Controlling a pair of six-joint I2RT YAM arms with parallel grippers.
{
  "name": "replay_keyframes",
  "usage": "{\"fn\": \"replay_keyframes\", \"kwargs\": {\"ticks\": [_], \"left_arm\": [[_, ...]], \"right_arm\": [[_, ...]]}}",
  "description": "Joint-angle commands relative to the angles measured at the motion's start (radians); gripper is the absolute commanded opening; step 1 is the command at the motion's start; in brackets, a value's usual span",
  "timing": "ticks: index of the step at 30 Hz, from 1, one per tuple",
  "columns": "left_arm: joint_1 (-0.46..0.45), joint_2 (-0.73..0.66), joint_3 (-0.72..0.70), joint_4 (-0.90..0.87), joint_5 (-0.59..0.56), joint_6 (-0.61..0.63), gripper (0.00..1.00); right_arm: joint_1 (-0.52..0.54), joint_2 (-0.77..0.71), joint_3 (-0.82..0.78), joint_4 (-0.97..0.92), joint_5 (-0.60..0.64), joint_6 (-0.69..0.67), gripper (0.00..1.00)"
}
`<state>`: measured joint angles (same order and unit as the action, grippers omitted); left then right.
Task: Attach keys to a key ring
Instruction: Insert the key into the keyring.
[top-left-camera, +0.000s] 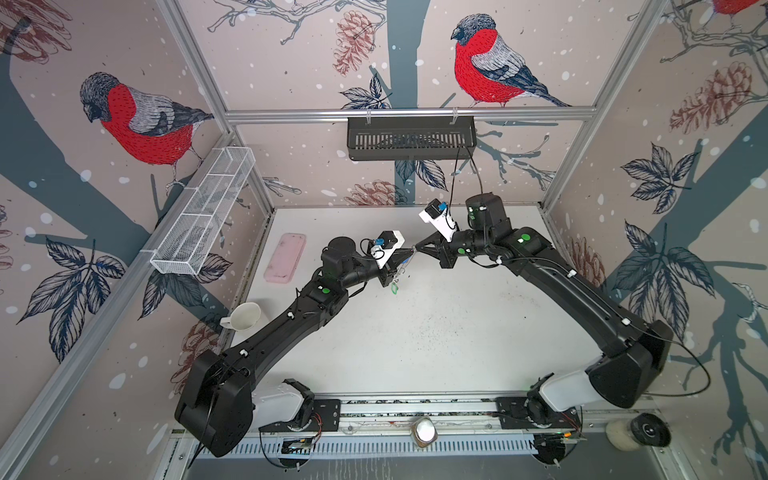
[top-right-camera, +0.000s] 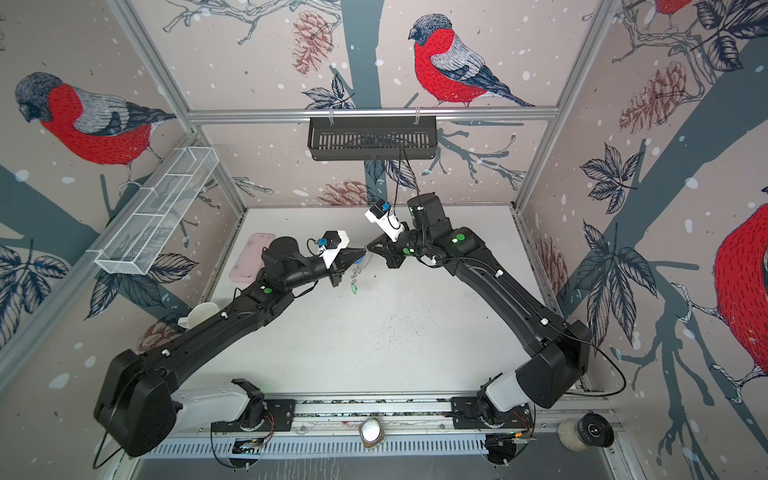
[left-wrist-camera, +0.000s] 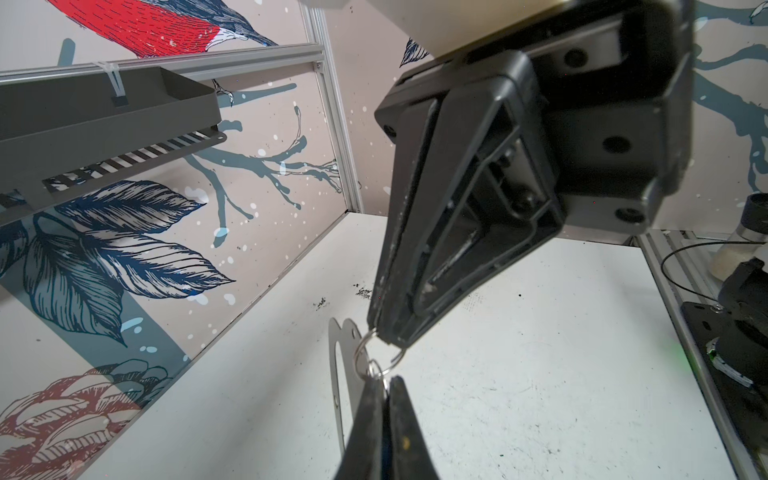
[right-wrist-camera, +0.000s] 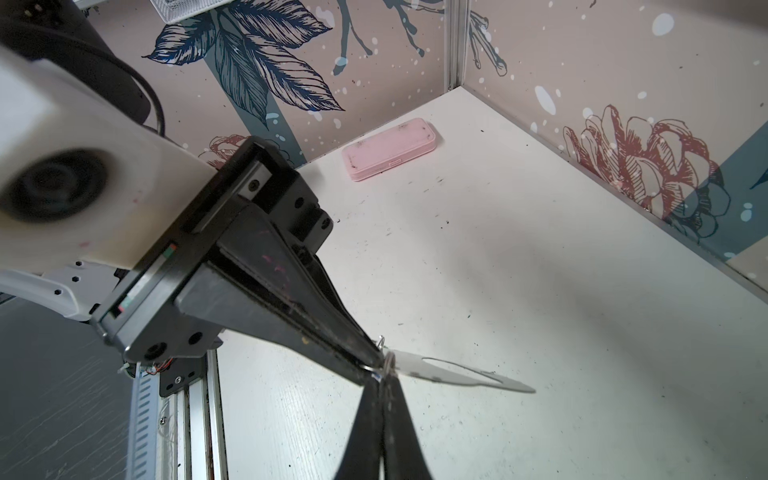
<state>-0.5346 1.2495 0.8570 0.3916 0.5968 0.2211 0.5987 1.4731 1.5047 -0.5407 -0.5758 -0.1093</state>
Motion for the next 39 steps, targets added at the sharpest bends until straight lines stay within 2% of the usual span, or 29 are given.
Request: {"fn": "replay_keyframes", "kwargs": {"ticks": [1,3,6,9,21,28,39], "left_arm": [[0.001,-0.008,0.001,0.096,0.028,0.005,0.0],[0.001,-0.006,0.0,0.101,0.029,-0.002,0.0],[0.002,-0.002,0.001,0.112,0.032,-0.013,0.0],[0.001,-0.002,-0.001,0.12,0.031,-0.021,0.0],[0.002,-0.005,-0.001,0.145,0.028,-0.045,0.0],[0.001,-0.007,-0.009,0.169,0.022,-0.065,0.0],[0.0,-0.016,-0.068,0.307,-0.041,-0.147,0.0]], "right_arm": [[-0.008,-0.014,-0.007,-0.004,0.003,0.006,0.0],[-0.01,-0.023,-0.014,0.008,0.005,0.011,0.06],[-0.013,-0.041,-0.03,0.036,0.006,0.019,0.21],[-0.013,-0.06,-0.048,0.057,0.007,0.023,0.28],[-0.029,-0.098,-0.113,0.135,-0.019,0.066,0.4],[-0.114,-0.172,-0.252,0.352,-0.13,0.265,0.45],[-0.12,-0.215,-0.476,0.793,-0.179,0.663,0.48]]}}
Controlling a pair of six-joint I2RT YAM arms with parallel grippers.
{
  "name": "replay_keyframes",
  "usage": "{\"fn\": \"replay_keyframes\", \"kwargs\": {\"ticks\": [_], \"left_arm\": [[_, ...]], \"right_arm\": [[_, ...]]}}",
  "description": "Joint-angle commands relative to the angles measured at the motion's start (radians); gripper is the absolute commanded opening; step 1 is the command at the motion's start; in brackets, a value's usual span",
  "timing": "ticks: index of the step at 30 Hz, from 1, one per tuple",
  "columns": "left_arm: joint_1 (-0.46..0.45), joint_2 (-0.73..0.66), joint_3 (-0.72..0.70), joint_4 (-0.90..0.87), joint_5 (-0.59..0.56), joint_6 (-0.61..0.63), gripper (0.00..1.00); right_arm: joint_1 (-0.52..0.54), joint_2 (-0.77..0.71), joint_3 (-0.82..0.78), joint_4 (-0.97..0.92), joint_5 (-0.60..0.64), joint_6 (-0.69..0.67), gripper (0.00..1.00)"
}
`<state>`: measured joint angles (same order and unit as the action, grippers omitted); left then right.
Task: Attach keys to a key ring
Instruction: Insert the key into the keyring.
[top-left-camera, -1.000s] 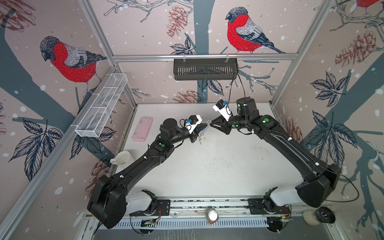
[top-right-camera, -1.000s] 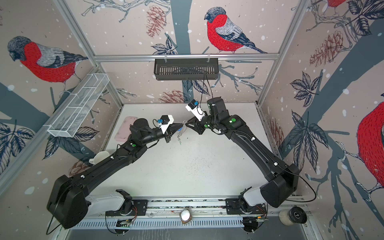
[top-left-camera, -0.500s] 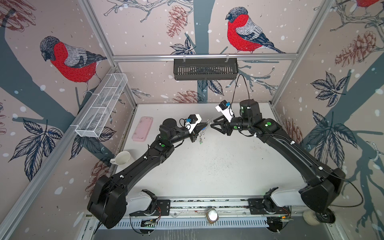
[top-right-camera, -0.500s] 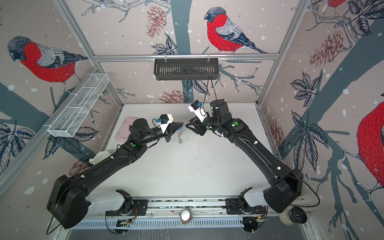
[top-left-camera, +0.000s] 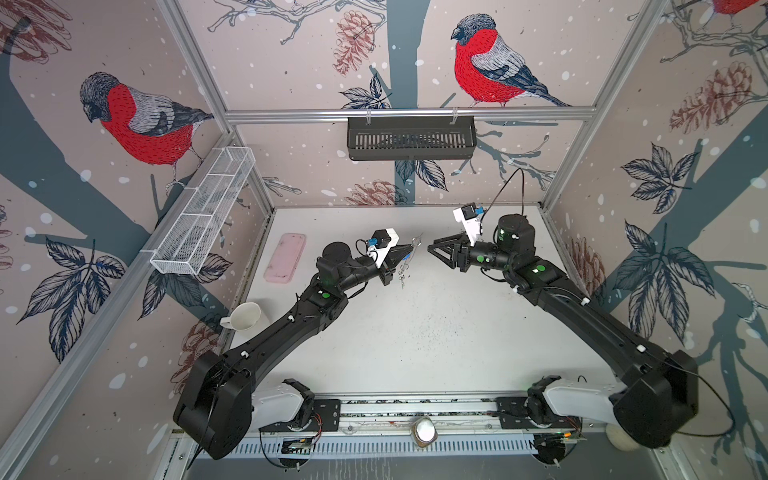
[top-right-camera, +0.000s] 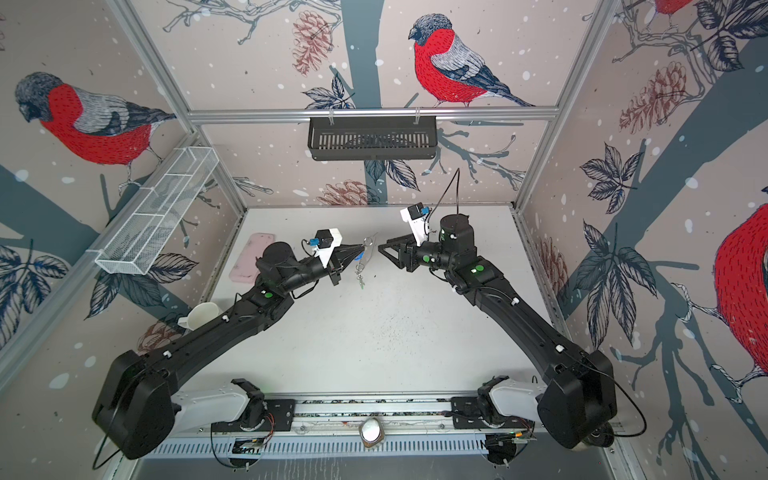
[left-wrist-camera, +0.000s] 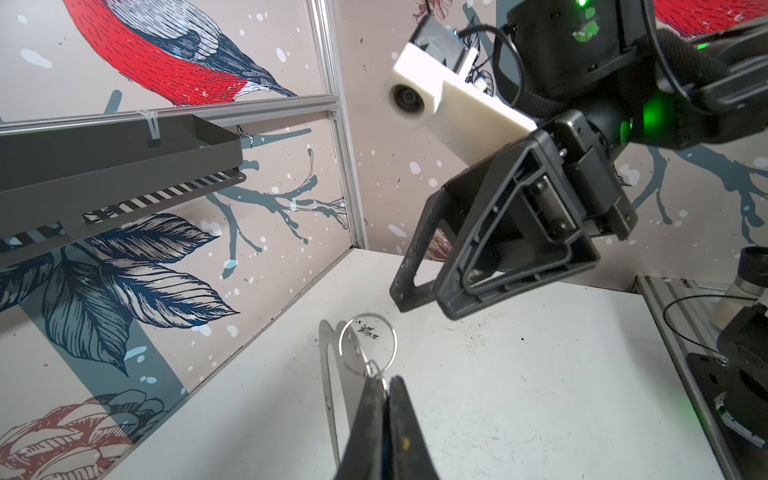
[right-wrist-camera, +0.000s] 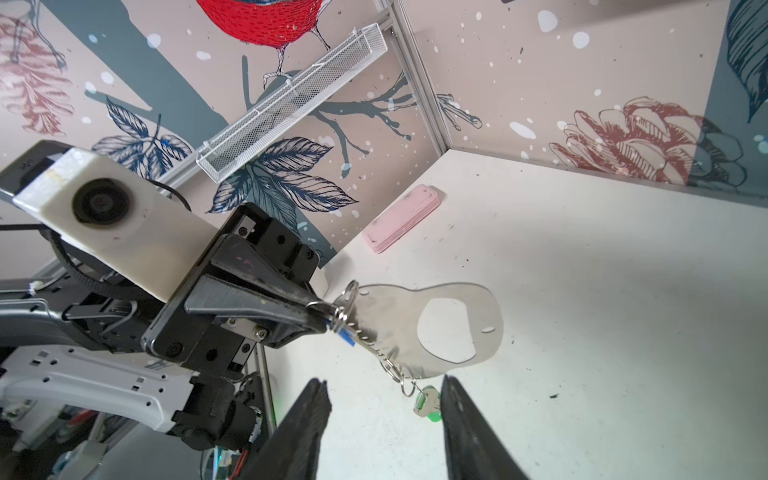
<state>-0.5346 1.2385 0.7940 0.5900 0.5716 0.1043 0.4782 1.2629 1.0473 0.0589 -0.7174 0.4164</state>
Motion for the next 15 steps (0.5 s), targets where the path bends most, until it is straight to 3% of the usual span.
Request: {"fn": "replay_keyframes", "kwargs": {"ticks": [1,6,15], "left_arm": [[0.001,-0.006,-0.008,0.116,-0.018,-0.036,0.0],[-0.005,-0.007,-0.017,0.136,-0.035,-0.043,0.0],[-0.014,0.0,-0.016,0.15,-0.031,-0.047,0.0]], "right_arm": [[0.0,-0.005,-0.029,0.226,-0.048,0.161,0.48],[0.008,-0.005,-0.057,0.33,-0.08,0.234,0.48],[0.051,0.033,-0.023,0.312,-0.08,0.208,0.44]]}}
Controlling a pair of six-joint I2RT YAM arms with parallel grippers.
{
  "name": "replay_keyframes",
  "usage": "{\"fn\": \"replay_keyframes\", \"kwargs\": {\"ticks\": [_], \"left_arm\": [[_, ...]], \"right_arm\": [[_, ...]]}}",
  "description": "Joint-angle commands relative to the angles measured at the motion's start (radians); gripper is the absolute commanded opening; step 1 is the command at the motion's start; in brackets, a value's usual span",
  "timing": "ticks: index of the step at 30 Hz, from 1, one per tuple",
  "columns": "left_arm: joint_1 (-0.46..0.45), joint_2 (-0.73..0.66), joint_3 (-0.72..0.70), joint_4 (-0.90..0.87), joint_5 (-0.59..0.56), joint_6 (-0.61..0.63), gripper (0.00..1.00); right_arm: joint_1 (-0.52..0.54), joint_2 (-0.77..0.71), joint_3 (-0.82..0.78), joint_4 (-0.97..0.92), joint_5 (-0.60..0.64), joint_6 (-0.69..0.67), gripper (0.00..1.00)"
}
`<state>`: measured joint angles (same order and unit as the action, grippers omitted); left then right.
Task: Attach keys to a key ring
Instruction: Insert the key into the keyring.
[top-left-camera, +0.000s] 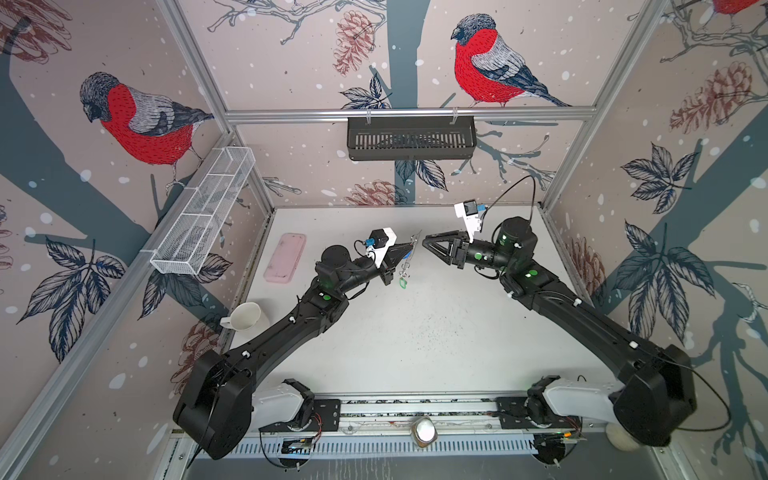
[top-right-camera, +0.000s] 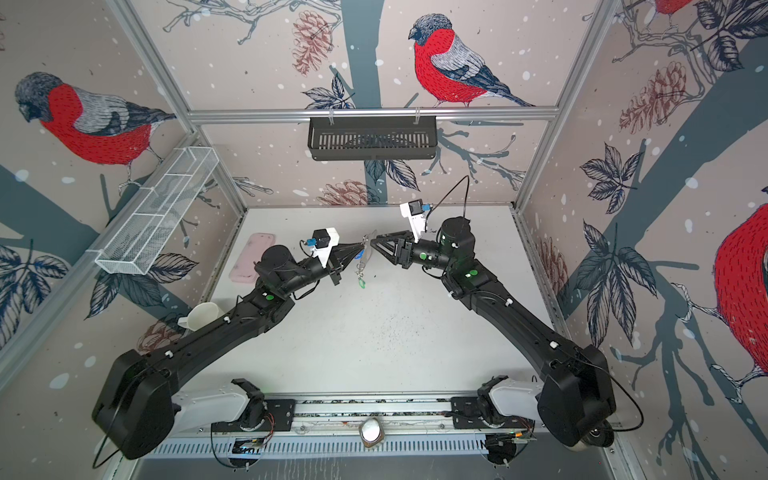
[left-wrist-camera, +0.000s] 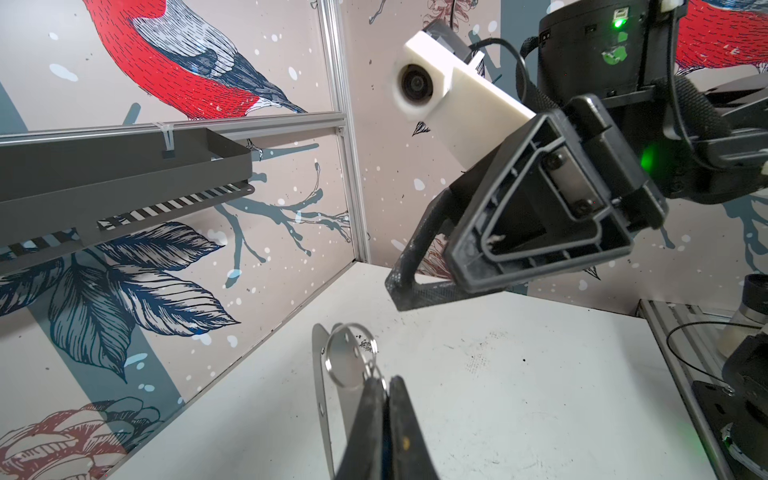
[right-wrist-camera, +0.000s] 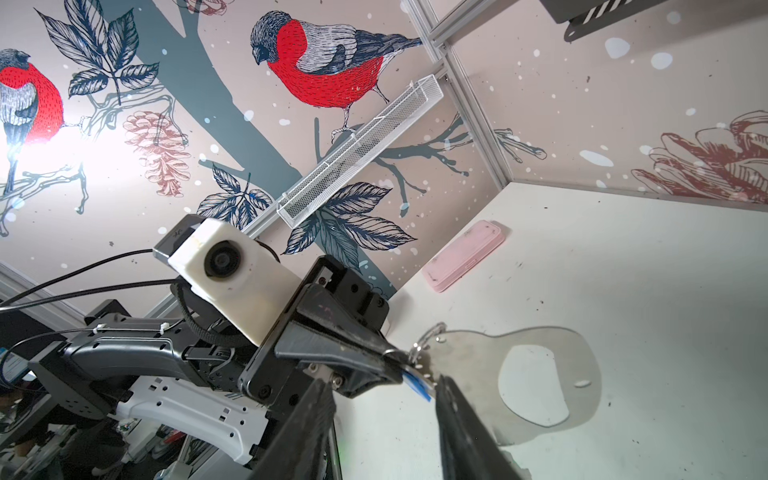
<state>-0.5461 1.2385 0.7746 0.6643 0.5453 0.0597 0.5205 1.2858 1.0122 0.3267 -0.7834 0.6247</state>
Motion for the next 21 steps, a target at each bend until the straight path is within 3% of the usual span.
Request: {"fn": "replay_keyframes", "kwargs": {"ticks": [1,21], "left_arm": [[-0.002,0.001,0.005,0.075,-0.002,-0.001,0.0],[-0.018,0.004,0.011,0.052,0.007,0.019,0.0]], "right_arm": [[0.013,0.017,0.017,0.044,-0.015,-0.002,0.43],[0.044,0.069,0.074,-0.042,0.042,-0.043,0.33]]}}
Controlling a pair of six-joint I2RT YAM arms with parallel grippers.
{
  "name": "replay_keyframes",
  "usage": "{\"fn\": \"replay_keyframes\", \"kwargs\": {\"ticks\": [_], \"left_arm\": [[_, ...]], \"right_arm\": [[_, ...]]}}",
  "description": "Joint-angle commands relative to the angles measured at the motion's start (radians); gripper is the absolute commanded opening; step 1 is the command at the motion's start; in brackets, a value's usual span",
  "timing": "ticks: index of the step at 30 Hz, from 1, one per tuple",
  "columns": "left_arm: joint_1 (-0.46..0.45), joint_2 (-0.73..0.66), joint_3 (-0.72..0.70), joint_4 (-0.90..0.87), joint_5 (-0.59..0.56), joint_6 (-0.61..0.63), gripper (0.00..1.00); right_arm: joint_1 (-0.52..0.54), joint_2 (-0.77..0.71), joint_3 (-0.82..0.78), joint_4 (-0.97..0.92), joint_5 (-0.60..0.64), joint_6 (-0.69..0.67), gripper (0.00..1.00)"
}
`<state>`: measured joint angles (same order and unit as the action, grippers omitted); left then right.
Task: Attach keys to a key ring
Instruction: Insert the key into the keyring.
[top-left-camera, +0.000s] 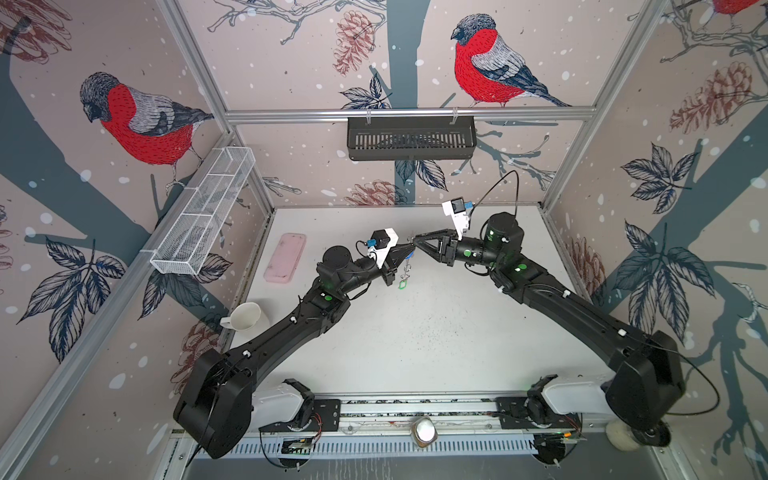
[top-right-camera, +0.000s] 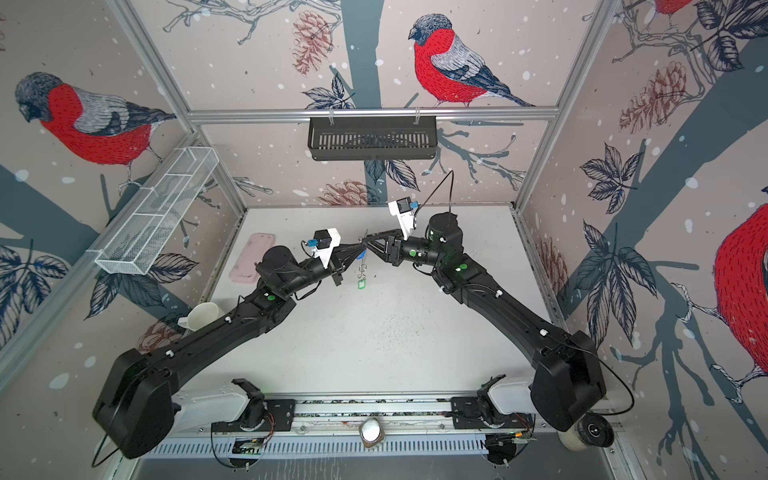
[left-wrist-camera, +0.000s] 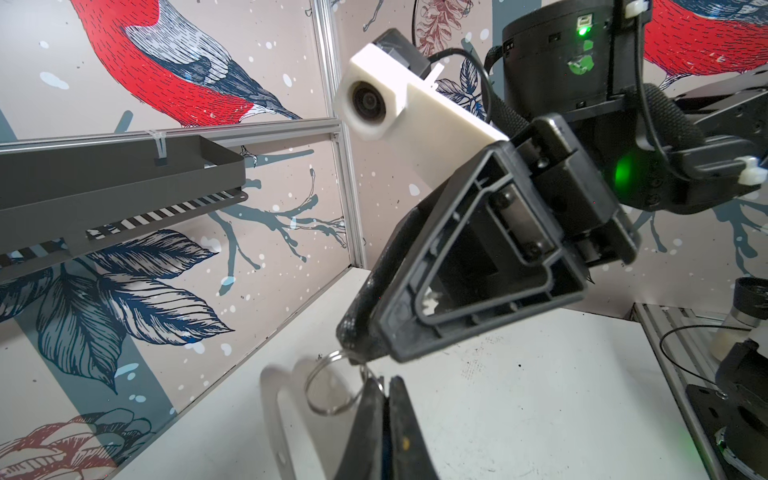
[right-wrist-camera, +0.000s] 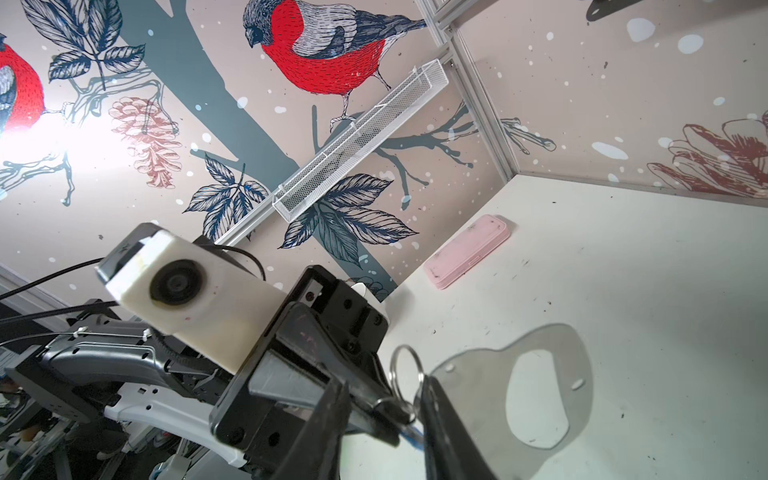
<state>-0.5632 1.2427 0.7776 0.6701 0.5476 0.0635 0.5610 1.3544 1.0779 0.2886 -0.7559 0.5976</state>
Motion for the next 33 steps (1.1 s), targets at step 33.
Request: {"fn": "replay_keyframes", "kwargs": {"ticks": [33], "left_arm": [[-0.004,-0.007,0.008,0.019,0.015,0.042,0.0]], "right_arm": [[0.0,0.03,0.048,-0.102,0.003,-0.053,0.12]]}}
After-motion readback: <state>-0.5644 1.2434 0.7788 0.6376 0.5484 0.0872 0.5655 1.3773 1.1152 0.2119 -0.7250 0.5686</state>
